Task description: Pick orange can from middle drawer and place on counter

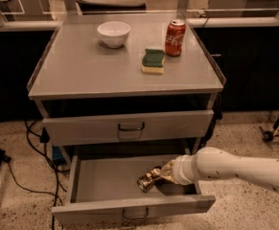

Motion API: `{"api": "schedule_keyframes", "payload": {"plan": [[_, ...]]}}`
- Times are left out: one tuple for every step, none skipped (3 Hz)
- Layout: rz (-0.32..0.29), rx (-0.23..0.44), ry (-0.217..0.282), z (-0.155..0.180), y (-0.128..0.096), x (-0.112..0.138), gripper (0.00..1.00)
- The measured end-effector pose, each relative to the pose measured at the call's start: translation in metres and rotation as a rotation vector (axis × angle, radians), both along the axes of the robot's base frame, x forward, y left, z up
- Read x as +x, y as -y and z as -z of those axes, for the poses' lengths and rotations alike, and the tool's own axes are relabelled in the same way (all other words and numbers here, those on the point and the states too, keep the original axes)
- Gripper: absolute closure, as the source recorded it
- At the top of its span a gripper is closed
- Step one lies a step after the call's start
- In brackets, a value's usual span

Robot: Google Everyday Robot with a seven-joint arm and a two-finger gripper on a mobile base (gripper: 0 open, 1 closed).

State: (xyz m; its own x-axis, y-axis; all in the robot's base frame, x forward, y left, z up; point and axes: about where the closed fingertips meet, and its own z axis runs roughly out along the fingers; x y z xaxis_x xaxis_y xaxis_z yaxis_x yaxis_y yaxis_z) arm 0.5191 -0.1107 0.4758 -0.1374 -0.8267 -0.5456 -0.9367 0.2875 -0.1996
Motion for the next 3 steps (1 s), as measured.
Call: {"api": "schedule_keyframes", "payload": {"plan": [[-0.009, -0.011, -0.001, 0.02, 0.002, 0.011, 1.0], [-0.02, -0.015, -0.015, 0.035, 0.001, 0.015, 0.82], [-0.031, -0.014, -0.032, 0.047, -0.001, 0.017, 0.58]]}}
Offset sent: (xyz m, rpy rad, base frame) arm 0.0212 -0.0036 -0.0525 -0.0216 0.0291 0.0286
